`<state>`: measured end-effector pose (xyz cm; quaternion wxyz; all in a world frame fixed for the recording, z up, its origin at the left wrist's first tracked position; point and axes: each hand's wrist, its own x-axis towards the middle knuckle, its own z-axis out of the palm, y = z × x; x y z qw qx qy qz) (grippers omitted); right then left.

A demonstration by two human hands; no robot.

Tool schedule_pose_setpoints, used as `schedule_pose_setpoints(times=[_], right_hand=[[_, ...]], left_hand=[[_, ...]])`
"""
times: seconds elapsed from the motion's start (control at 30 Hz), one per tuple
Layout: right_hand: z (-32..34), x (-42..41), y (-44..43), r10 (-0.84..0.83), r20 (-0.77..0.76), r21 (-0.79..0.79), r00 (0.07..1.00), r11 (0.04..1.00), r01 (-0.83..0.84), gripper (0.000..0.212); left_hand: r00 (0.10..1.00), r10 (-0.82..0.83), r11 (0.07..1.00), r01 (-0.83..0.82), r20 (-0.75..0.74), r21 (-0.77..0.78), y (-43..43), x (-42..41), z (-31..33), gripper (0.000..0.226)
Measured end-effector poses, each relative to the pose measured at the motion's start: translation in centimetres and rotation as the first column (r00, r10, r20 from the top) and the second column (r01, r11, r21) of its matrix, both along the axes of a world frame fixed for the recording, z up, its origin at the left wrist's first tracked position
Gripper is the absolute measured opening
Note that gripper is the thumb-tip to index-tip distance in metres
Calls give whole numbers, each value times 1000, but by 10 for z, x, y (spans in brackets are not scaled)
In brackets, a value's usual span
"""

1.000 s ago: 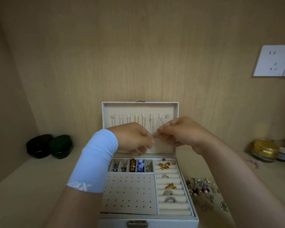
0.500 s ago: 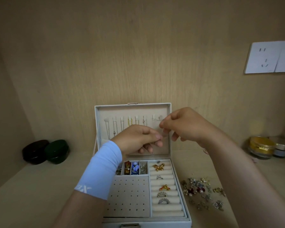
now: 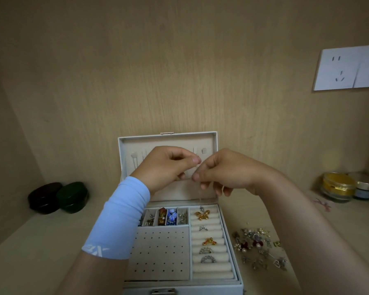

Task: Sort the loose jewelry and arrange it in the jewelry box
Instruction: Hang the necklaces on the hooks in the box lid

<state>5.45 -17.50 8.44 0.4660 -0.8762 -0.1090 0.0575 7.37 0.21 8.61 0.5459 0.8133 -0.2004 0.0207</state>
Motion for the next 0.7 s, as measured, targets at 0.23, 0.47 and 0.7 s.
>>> schedule_pose_setpoints(times=[0.23, 0.47, 0.7], right_hand=[[-3, 12, -1, -156, 148, 278, 977, 954, 110, 12], [-11, 23, 9, -313, 264, 361, 912, 909, 208, 11], [-25, 36, 15, -334, 389, 217, 859, 939, 267, 9]], left_hand=[[997, 55, 945, -69, 53, 319, 13, 16, -14, 19], [987, 90, 690, -157, 132, 706, 2, 17, -25, 27], [987, 55, 611, -151, 149, 777, -4, 13, -24, 31]])
